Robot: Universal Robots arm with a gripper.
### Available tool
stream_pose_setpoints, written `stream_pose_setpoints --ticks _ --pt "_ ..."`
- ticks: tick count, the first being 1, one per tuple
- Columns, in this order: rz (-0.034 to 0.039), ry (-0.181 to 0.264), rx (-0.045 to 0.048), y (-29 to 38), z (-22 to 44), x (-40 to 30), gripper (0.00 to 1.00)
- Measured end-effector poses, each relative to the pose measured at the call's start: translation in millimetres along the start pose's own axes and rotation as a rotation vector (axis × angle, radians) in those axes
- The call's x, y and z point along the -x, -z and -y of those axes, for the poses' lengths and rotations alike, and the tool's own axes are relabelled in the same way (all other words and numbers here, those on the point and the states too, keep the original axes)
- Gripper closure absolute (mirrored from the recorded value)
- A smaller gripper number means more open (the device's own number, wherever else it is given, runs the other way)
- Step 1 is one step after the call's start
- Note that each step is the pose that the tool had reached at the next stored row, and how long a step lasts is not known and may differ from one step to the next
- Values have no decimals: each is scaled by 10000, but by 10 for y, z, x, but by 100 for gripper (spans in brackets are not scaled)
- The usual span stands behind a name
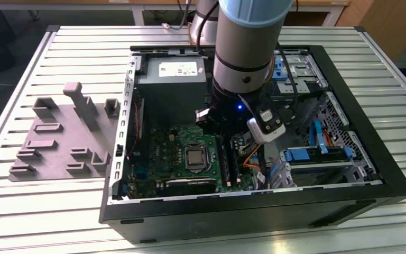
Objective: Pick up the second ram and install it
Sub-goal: 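Press down the second ram until it locks into place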
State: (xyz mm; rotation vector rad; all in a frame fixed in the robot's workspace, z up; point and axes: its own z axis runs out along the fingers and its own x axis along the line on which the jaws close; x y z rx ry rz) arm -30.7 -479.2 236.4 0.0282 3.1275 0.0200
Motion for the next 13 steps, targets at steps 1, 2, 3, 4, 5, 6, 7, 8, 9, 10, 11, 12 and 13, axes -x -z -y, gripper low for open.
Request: stream_pose_setpoints --ticks 1,2,3,4,5,6,7,8,9,10,11,12,13 --pt "0 0 0 1 0 0 87" --pt "-1 0 -2 1 0 0 87" --pt "-1 0 -3 0 0 0 89" --pt "-1 0 -2 -7 0 0 89" --pt "-1 0 -3 -17 1 0 89" --pt "0 -1 -3 -25 1 0 89" --pt "0 -1 -3 -31 1 1 89" --pt "0 0 -4 -41 1 1 89" --pt "1 0 -3 -57 1 1 89" --pt "0 0 -3 -75 1 1 89" --pt "0 0 -2 -93 1 0 89" --pt "1 0 -2 -110 2 0 89" --pt "1 0 -2 -125 2 0 89"
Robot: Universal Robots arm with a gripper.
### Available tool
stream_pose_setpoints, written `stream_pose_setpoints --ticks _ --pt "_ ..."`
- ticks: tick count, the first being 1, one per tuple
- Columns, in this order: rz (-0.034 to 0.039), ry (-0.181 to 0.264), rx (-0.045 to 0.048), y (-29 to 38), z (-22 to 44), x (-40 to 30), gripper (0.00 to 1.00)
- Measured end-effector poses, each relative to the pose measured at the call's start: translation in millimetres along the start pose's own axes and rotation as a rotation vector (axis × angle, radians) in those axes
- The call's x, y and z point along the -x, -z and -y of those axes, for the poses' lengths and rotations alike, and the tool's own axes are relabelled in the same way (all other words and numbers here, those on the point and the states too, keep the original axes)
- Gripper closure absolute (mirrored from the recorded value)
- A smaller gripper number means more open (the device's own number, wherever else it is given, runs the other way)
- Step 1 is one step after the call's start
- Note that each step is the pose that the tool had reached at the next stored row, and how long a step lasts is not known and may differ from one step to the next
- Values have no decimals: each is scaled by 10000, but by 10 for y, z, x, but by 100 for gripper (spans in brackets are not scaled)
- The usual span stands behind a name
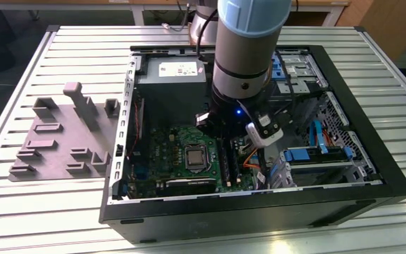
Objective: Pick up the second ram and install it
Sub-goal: 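Press down the second ram until it locks into place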
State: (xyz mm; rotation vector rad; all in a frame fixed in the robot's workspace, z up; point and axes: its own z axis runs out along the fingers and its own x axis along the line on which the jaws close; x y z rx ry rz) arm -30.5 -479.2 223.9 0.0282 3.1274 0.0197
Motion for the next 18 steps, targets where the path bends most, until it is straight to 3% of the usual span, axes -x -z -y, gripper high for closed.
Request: stream_pose_setpoints --ticks 8,10,13,16,18 --pt "-11 0 -32 -107 2 -2 89" --pt "-16 0 -47 -101 -1 -1 89" --pt "10 -1 27 -55 -4 1 89" --pt "0 -1 1 81 -2 1 89" --pt "0 -1 1 134 -2 2 89"
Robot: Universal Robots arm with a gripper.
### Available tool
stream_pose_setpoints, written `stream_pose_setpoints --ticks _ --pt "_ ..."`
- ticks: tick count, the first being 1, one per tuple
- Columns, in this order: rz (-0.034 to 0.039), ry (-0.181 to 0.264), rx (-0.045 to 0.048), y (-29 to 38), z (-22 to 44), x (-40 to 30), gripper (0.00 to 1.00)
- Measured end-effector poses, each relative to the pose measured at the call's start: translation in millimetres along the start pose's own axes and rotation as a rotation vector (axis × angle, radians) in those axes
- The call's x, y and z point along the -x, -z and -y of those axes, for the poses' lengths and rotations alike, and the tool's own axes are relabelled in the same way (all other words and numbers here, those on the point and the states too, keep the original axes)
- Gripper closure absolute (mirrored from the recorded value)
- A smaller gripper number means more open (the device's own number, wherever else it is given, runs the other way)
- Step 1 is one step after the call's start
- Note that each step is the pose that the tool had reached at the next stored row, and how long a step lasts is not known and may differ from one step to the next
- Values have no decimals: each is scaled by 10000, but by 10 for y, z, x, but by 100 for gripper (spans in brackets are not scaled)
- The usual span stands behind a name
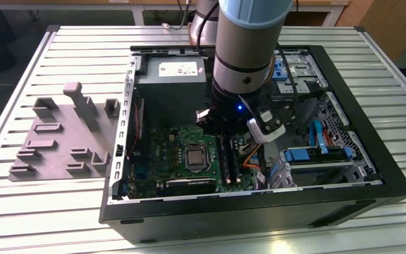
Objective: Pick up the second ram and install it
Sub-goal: 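Press down the second ram until it locks into place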
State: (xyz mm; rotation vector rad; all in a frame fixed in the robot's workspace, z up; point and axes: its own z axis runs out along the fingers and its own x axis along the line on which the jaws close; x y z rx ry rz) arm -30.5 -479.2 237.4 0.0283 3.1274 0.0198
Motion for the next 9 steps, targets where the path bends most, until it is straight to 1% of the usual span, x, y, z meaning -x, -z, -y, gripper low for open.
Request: stream_pose_setpoints --ticks 1,9 --pt "-1 0 -3 8 0 0 89" --pt "-10 0 -1 8 0 2 89"
